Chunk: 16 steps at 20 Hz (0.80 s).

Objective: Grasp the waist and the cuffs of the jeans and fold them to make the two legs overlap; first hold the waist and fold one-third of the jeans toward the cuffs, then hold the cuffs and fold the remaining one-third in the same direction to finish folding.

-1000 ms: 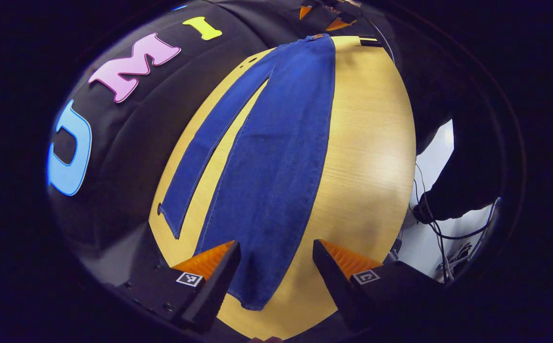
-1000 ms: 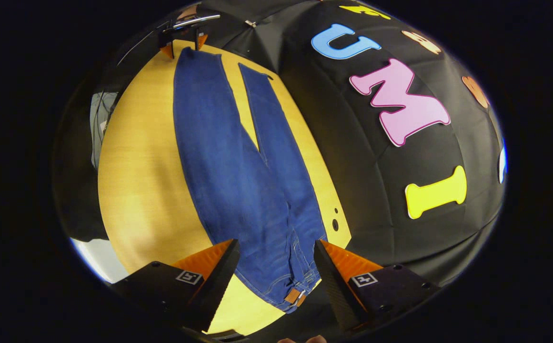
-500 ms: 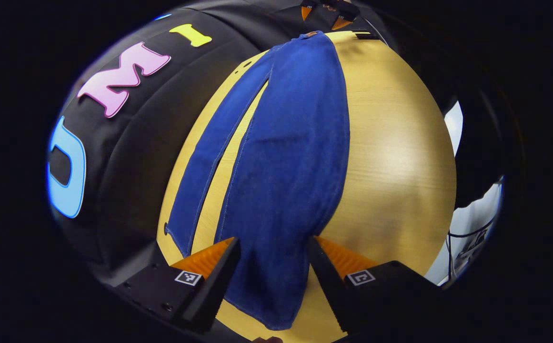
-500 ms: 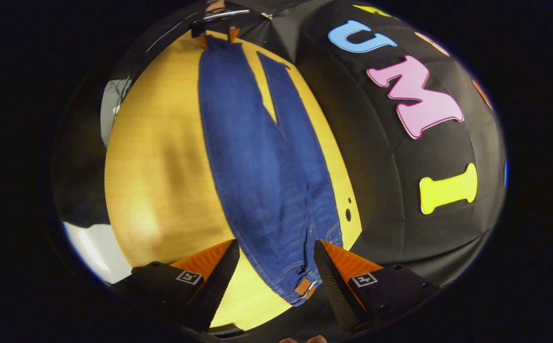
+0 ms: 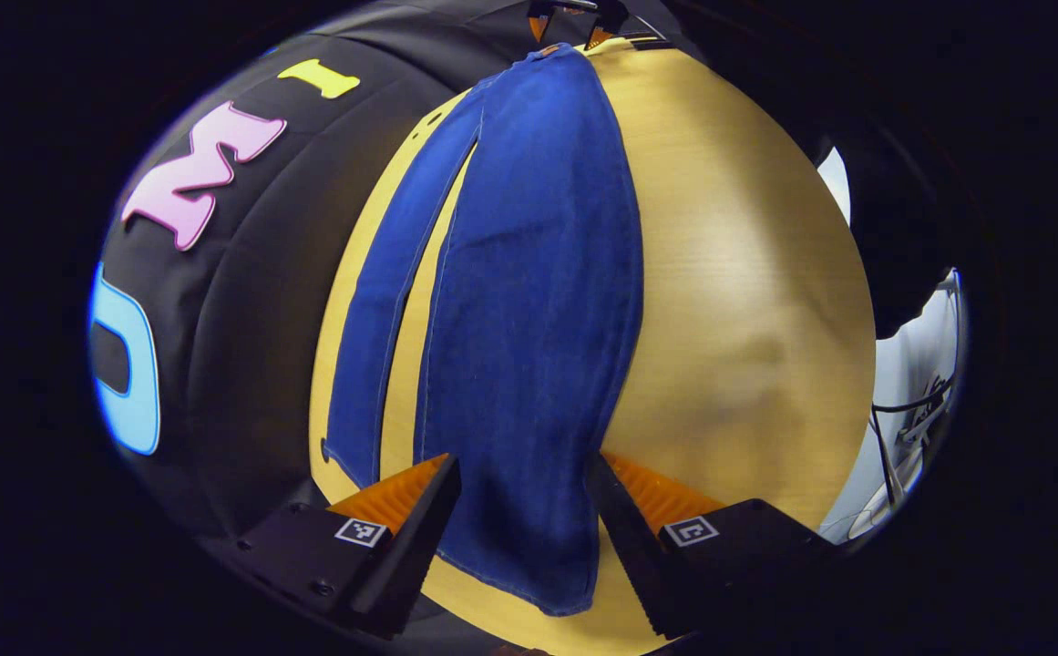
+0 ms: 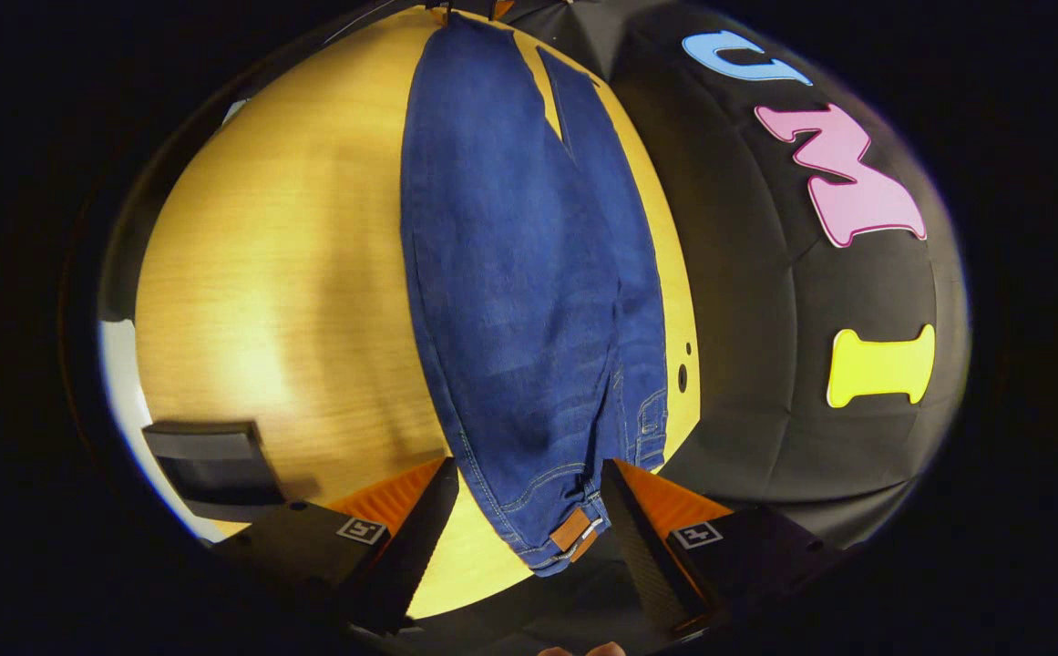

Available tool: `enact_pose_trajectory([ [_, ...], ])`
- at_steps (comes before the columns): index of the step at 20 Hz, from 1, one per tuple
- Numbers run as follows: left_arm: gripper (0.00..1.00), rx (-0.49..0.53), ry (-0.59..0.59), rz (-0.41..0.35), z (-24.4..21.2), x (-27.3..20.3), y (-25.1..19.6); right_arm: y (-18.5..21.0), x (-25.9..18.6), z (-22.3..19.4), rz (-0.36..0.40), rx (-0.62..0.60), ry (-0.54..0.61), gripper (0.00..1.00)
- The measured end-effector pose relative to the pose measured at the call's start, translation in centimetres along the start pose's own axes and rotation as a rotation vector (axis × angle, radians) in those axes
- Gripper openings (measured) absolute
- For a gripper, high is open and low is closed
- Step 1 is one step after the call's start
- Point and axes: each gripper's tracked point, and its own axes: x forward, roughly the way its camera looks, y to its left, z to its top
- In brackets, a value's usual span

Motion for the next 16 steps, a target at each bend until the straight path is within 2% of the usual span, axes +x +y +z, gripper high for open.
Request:
enact_pose_trajectory([
  [3, 0.95, -0.006, 0.006, -0.013, -1.1, 0.0, 0.2, -0.2, 1.2, -0.2, 0.009, -0.104, 0.017, 0.97],
  [6, 0.94, 0.022, 0.018, -0.039, -2.3, -0.2, 0.1, 0.4, 1.7, -0.8, 0.048, -0.116, 0.03, 0.89],
  [8, 0.94, 0.043, 0.028, -0.031, -3.4, -0.4, 0.3, 0.1, 1.7, -1.9, 0.027, -0.126, 0.054, 0.87],
  [10, 0.93, 0.039, 0.018, -0.056, -3.3, -0.1, 0.1, 0.3, 2.4, -1.9, 0.017, -0.151, 0.069, 0.87],
  [12, 0.89, 0.023, 0.026, -0.093, -3.4, -0.1, 0.1, -0.4, 3.2, -0.8, -0.012, -0.185, 0.073, 0.76],
  [13, 0.87, 0.025, 0.027, -0.103, -3.3, 0.0, 0.0, -0.1, 3.7, -0.4, -0.006, -0.176, 0.073, 0.76],
  [15, 0.83, 0.031, 0.038, -0.128, -3.2, 0.3, -0.2, 0.5, 4.3, -0.6, 0.014, -0.122, 0.105, 0.63],
  [16, 0.75, 0.033, 0.044, -0.141, -3.2, 0.3, -0.4, 0.6, 4.3, -0.5, 0.016, -0.102, 0.117, 0.36],
])
